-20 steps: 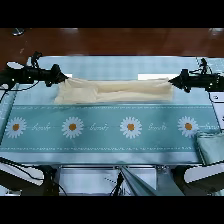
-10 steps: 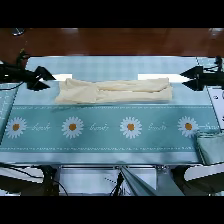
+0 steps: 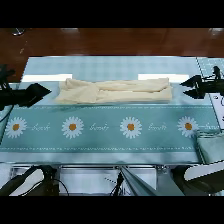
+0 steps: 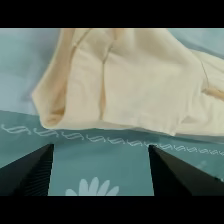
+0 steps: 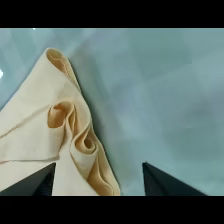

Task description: Fold the shirts.

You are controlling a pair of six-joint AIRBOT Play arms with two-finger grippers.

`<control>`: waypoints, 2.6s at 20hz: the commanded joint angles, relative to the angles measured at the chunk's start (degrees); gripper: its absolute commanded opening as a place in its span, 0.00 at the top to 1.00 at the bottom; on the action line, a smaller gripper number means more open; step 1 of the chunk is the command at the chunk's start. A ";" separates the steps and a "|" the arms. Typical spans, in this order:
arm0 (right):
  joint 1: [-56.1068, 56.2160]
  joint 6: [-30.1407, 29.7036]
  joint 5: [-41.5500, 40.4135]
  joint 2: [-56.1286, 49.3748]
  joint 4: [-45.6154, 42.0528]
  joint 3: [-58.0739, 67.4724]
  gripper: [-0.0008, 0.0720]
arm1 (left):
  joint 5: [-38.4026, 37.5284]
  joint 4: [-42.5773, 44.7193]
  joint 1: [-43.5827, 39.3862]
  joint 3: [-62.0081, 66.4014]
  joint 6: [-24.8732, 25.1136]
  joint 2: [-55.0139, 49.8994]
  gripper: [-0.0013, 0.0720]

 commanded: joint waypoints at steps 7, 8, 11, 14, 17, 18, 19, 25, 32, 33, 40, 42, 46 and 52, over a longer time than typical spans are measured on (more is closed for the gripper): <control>12.50 -1.64 -0.04 -6.93 3.78 2.91 0.39 | 8.83 -5.95 -9.90 -6.01 2.80 3.56 0.03; 13.16 -1.75 0.94 -6.86 3.82 4.02 0.84 | 8.85 -5.97 -10.40 -5.99 2.80 3.39 0.03; 12.87 -1.14 5.03 -4.66 2.36 7.34 0.96 | 8.66 -6.25 -11.19 -5.99 3.02 3.39 0.95; 11.80 -0.20 8.52 3.10 -8.28 7.13 0.96 | 9.53 -10.27 -13.64 -5.81 4.63 3.34 0.95; 11.82 0.79 9.09 15.45 -16.17 0.55 0.96 | 15.82 -10.14 -22.73 -4.02 6.73 1.77 0.95; 11.82 0.79 8.33 20.17 -16.22 -2.78 0.96 | 18.78 -10.10 -26.95 -2.67 5.57 0.33 0.95; 11.82 0.81 7.87 25.46 -16.22 -6.40 0.96 | 21.05 -10.05 -30.91 -1.01 4.72 -1.49 0.95; 11.87 6.32 9.70 55.80 -17.94 -23.52 0.96 | 22.38 -9.97 -50.69 17.03 -0.15 -21.16 0.95; 11.87 10.01 14.53 69.20 -16.74 -24.96 0.96 | 17.90 -10.10 -65.51 34.16 -6.10 -40.19 0.95; 11.87 9.97 14.58 69.20 -15.37 -24.96 0.96 | 17.73 -10.14 -67.60 35.34 -7.34 -41.90 0.95; 11.87 8.17 10.91 68.50 -13.62 -24.96 0.96 | 8.83 -12.50 -75.95 41.97 -9.70 -48.85 0.95; 11.87 7.80 10.99 67.58 -12.79 -24.96 0.96 | 7.72 -12.68 -72.81 42.34 -9.79 -47.54 0.95; 11.89 6.49 10.47 66.99 -7.41 -24.92 0.96 | 6.58 -12.61 -57.48 42.18 -10.80 -39.43 0.95; 30.42 6.56 0.15 58.38 -2.91 -22.77 0.96 | 2.21 -12.48 -32.41 31.21 -6.97 -14.53 0.95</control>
